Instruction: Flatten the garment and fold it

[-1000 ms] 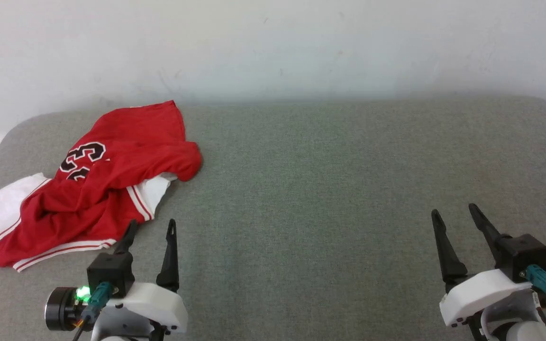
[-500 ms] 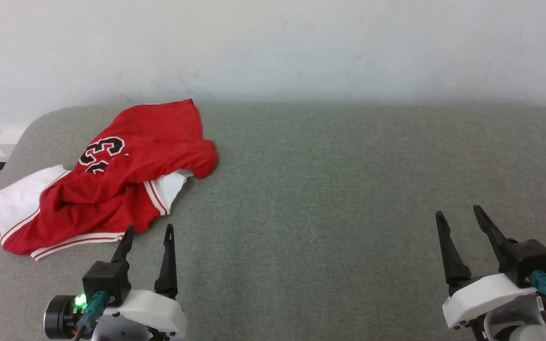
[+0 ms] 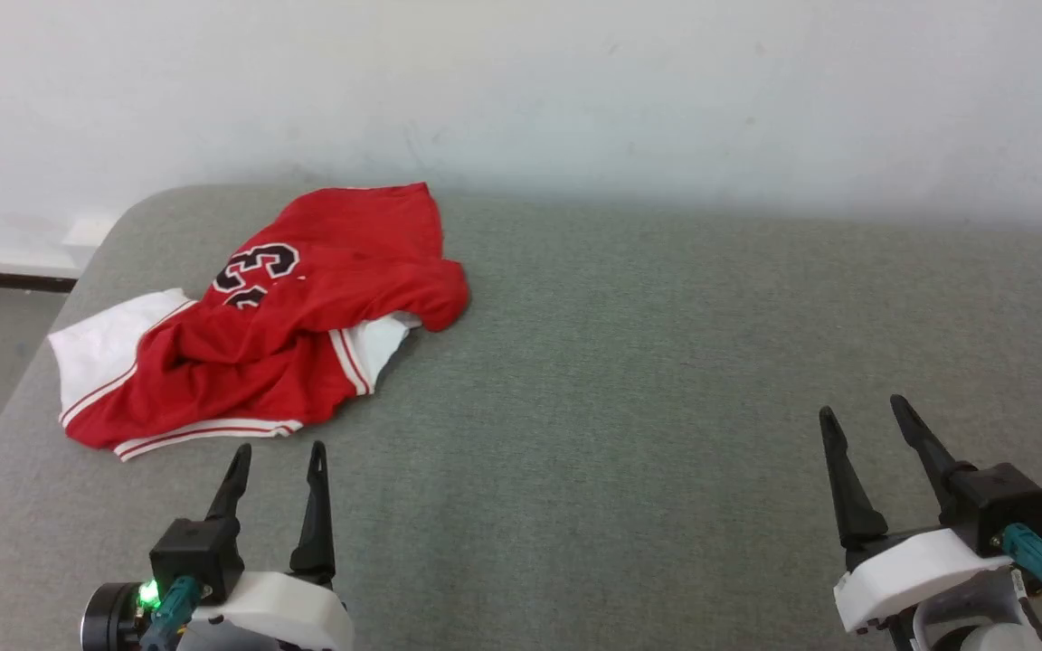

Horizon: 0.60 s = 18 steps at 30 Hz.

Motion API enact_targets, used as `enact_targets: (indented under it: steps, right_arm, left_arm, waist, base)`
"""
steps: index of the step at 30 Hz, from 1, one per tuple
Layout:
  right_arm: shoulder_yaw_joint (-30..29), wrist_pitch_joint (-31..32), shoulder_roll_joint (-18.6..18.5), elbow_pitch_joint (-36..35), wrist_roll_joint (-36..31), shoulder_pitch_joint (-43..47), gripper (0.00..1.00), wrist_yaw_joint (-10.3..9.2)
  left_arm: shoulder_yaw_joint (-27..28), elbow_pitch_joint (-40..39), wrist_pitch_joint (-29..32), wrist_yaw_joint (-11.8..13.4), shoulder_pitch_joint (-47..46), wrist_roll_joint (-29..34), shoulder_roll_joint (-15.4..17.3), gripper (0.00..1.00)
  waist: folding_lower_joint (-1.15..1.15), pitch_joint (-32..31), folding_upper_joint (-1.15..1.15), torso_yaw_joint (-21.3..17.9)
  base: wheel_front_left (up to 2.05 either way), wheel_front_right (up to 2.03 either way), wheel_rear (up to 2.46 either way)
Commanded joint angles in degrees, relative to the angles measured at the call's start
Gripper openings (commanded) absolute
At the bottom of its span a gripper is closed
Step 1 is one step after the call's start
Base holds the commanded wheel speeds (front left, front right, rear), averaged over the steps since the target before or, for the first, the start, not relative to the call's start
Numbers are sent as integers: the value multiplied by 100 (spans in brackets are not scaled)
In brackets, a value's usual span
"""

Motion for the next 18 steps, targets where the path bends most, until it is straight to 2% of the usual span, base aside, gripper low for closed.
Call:
enact_targets:
  steps: [1, 18]
  right_arm:
    - [16, -69, 7, 22, 36, 62, 100, -6]
    - [171, -260, 9, 138, 64, 33, 100, -7]
  left_arm:
    - [14, -27, -74, 46, 58, -66, -5, 100]
    - [50, -101, -266, 141, 204, -239, -7, 100]
  waist:
    - [0, 3, 0, 135]
    - [0, 11, 0, 859]
  base:
    - [0, 0, 0]
    - [0, 0, 0]
